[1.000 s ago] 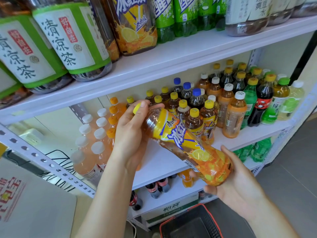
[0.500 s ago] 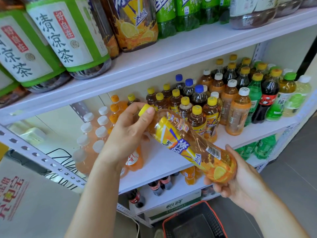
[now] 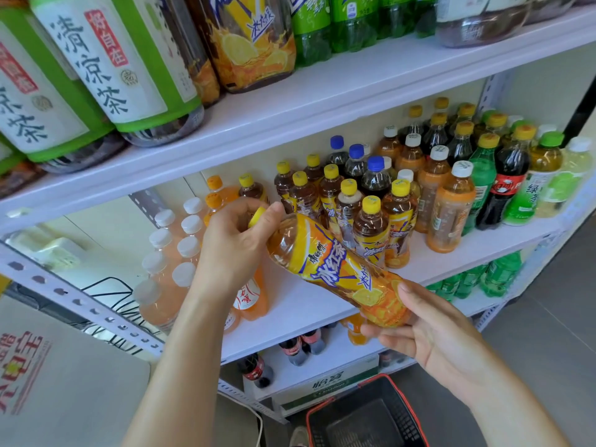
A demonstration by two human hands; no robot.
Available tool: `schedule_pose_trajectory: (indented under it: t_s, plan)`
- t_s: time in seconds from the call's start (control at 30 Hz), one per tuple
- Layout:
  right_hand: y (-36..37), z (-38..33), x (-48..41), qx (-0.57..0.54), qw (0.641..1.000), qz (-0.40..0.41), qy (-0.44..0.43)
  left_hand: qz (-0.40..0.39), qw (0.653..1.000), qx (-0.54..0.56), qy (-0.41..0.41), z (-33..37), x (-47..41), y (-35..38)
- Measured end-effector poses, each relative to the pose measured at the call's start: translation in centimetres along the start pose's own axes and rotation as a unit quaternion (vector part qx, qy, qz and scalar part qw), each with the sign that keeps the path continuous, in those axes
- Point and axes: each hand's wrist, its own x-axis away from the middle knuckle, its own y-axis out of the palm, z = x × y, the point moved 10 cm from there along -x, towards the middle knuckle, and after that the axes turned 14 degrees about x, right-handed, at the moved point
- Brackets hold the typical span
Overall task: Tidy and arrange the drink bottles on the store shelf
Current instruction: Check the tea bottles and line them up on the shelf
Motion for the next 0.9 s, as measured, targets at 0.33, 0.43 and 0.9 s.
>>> schedule_pose_trajectory:
  t_s: [0.33,0.43,0.9]
  plan:
    - [0.1,2.3,-1.2,-0.037,0.997,0.039,0.050,-0.123,0.990,0.052,-0.045,-1.6,0.4,-0.2]
    - [0.7,3.1,-2.0,0.004,0.996,0.052,0.067,-0.121,0.991,0.031,-0.046,-1.9,-0.1,-1.0]
    - [1.2,-8.4,-4.6,0.555,0.761,0.253,-0.221,-0.069,0.890,-0.444,0.069,-6.2,-9.5,-0.4]
